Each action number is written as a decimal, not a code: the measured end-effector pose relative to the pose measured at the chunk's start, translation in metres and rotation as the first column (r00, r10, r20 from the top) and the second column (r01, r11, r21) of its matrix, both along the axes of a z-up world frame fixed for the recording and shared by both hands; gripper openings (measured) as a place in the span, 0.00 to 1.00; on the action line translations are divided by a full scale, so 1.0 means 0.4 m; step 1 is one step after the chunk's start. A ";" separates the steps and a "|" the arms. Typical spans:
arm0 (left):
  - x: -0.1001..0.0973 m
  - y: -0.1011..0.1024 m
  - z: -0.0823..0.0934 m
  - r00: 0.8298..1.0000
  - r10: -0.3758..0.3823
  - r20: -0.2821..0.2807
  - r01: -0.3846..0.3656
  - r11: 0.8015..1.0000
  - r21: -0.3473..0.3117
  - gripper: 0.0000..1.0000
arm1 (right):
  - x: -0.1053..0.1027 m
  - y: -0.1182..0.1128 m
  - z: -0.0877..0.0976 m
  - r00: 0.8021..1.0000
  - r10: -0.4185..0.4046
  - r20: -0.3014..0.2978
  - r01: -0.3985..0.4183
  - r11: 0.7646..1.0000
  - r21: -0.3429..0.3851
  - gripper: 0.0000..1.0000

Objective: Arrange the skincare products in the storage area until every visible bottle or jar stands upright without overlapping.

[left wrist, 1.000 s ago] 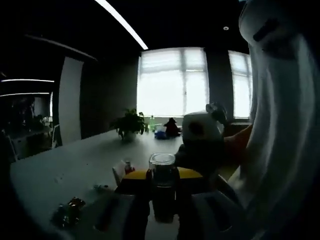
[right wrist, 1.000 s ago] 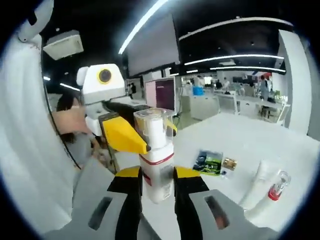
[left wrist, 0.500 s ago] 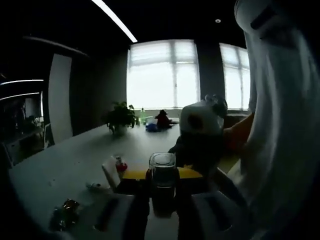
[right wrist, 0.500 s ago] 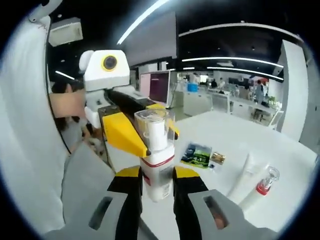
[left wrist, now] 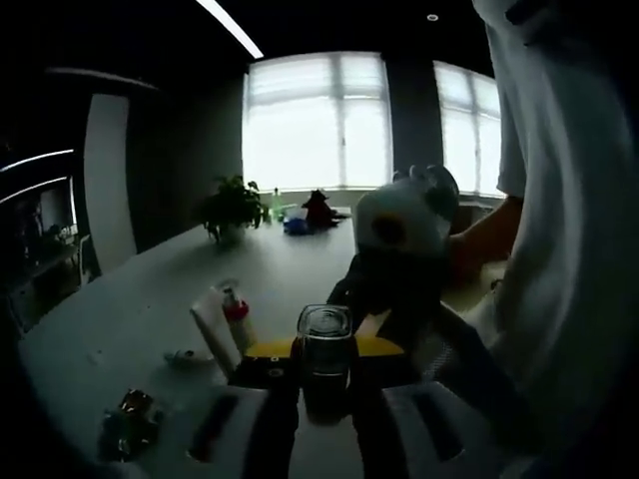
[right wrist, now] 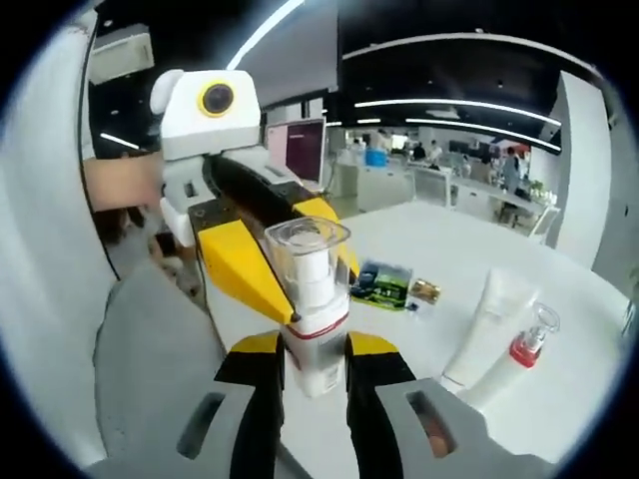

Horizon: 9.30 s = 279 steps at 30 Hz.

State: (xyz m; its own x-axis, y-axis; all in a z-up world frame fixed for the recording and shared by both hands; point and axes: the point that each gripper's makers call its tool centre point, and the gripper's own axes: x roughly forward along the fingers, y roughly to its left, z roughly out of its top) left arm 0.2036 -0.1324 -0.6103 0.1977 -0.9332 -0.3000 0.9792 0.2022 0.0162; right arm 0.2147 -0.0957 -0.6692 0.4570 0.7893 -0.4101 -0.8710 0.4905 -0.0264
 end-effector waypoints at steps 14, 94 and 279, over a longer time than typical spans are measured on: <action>0.054 -0.029 -0.102 0.999 -0.025 -0.037 0.028 0.995 0.097 0.14 | 0.054 -0.036 -0.098 0.998 -0.032 -0.047 0.029 0.998 -0.059 0.23; 0.184 -0.066 -0.309 0.965 0.098 -0.242 -0.062 0.986 0.154 0.37 | 0.256 -0.257 -0.295 0.980 -0.136 -0.147 0.111 0.980 -0.168 0.23; 0.029 0.329 -0.258 0.696 0.568 -0.439 -0.602 0.795 0.075 0.75 | 0.196 -0.279 0.038 0.851 -0.450 -0.271 0.464 0.886 -0.014 0.92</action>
State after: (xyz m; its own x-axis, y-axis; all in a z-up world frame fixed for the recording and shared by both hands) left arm 0.2151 -0.0007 -0.7137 0.5817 -0.6931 -0.4258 0.5659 0.7208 -0.4001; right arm 0.2931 -0.2075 -0.6538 0.6540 0.5401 -0.5297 -0.5202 0.8294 0.2036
